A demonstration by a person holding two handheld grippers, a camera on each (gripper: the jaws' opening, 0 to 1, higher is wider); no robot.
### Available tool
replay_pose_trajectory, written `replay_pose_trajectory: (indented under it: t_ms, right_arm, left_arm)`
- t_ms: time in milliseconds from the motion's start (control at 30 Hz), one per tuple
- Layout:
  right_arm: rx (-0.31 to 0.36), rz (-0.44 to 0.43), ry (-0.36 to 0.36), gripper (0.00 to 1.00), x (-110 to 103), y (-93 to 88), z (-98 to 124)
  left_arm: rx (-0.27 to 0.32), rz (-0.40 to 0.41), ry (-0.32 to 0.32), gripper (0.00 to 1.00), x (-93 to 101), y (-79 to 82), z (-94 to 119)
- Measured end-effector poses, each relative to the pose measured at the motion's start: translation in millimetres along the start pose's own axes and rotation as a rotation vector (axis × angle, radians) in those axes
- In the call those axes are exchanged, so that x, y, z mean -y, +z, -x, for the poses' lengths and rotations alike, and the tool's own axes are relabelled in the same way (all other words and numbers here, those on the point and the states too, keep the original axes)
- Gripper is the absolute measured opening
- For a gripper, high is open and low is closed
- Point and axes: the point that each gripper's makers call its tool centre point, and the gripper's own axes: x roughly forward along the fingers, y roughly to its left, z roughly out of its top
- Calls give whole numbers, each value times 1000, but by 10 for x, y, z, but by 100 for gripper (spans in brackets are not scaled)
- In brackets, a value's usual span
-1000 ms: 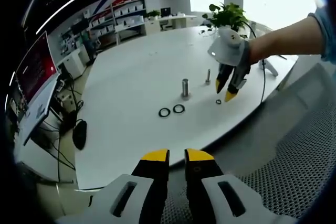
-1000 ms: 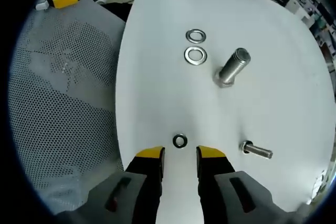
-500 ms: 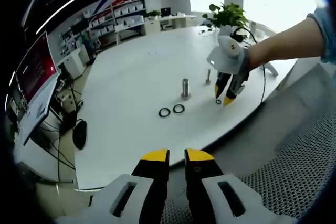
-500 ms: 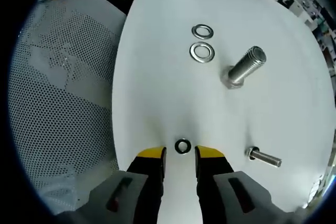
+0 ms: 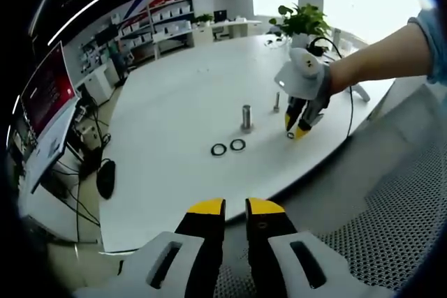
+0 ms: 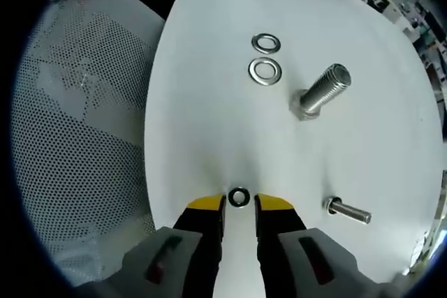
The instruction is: Place the washer onto the threaded stud by aligning its center hole with the stud, sliding it down to the base, and recovering from edge contact or off-axis alignment until the washer reaches the visible bottom stop.
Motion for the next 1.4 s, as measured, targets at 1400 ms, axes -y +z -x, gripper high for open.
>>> replay_pose_trajectory:
  t_ms: [1400]
  right_arm:
    - [-1, 65, -30, 17, 19, -10, 26]
  left_arm:
    - [-3, -2, -3, 9, 3, -4, -4]
